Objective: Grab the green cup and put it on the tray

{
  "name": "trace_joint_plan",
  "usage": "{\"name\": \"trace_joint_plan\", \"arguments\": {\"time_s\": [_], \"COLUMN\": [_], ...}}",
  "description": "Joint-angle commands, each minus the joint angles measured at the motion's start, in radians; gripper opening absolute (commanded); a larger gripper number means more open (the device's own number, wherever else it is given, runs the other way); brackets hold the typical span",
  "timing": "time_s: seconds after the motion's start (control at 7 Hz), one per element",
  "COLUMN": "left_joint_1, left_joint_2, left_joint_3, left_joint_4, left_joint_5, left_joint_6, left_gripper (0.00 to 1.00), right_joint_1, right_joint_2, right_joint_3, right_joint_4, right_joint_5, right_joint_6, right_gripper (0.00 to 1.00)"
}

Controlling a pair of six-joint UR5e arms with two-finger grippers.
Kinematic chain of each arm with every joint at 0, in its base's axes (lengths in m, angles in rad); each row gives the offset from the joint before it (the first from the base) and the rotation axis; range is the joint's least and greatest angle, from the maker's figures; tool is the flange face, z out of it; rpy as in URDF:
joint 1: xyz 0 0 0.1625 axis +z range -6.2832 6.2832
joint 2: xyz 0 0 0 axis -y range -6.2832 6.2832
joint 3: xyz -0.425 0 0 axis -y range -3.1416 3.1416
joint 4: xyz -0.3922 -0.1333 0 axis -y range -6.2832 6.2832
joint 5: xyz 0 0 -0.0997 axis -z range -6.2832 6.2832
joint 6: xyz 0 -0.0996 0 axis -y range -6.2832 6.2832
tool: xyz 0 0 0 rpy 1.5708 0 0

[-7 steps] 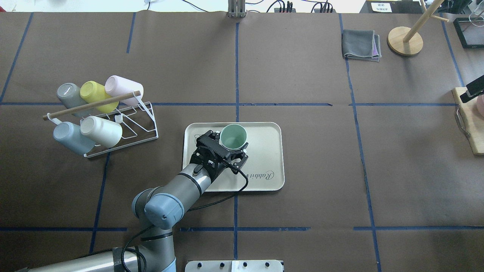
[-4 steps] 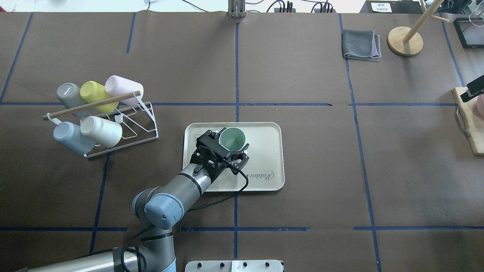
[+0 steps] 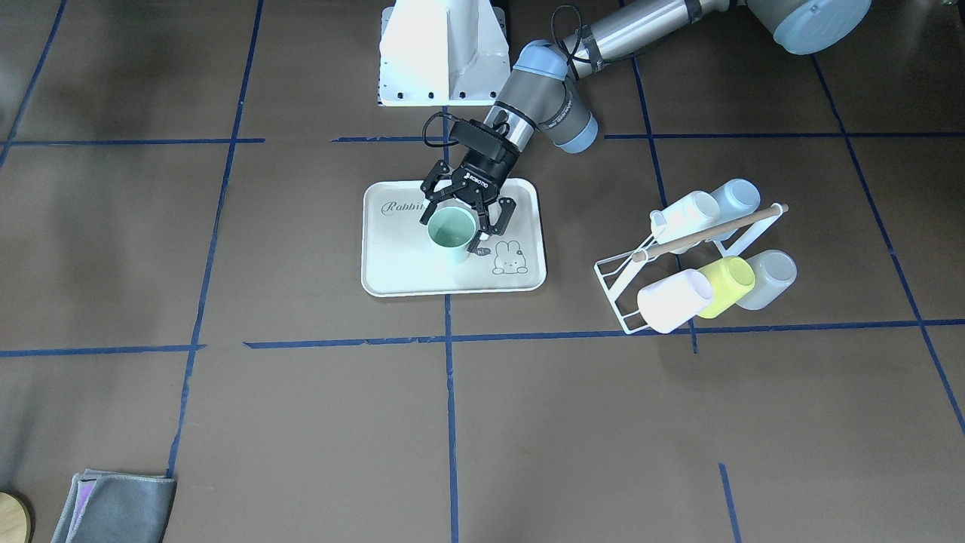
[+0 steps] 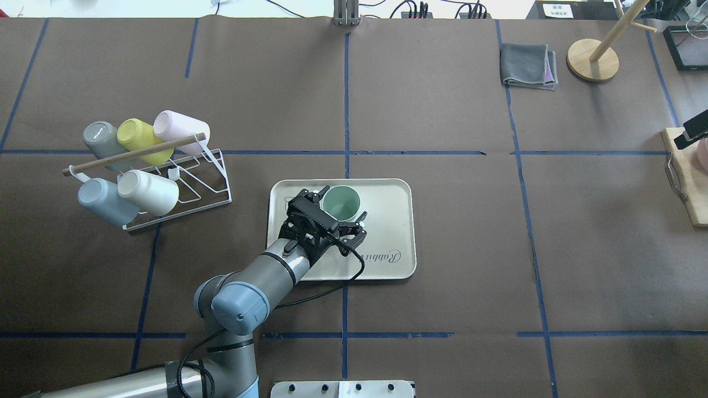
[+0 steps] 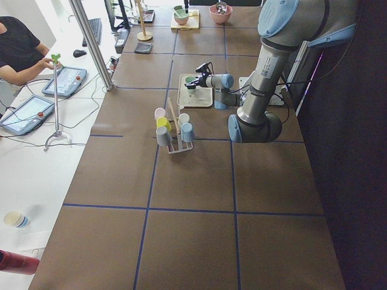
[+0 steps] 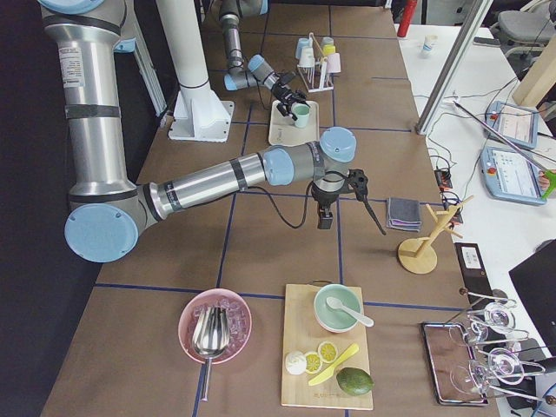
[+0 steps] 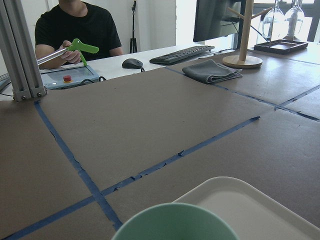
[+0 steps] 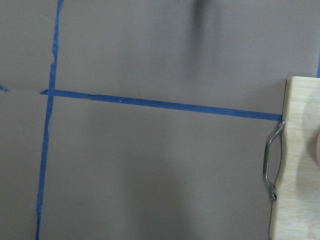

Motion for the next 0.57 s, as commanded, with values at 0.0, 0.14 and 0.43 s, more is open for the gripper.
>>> {"name": "trace_joint_plan", "arguments": {"time_s": [0.0,0.14,0.43], "left_joint_1": [-0.007,-0.024,-0.093], "left_joint_2": [-0.003,-0.003,0.004], "left_joint_3": [-0.085,-0.153,-0.284], "left_joint_4": [0.031,0.133,0.276], "left_joint_5": [-0.005,-0.008,-0.089], "left_joint_6": [0.001,0.001,0.001], "left_gripper": [1.0,1.0,1.0], "right_joint_1": [0.002,0.002,0.008], "right_joint_2": [0.0,0.002,0.003], "right_joint_3": [0.0,0.0,0.005], "right_joint_4": [0.0,0.0,0.0], "right_joint_5": [0.001,0.001,0.001], "right_joint_6": [0.001,0.001,0.001], "right_gripper": [1.0,1.0,1.0]}}
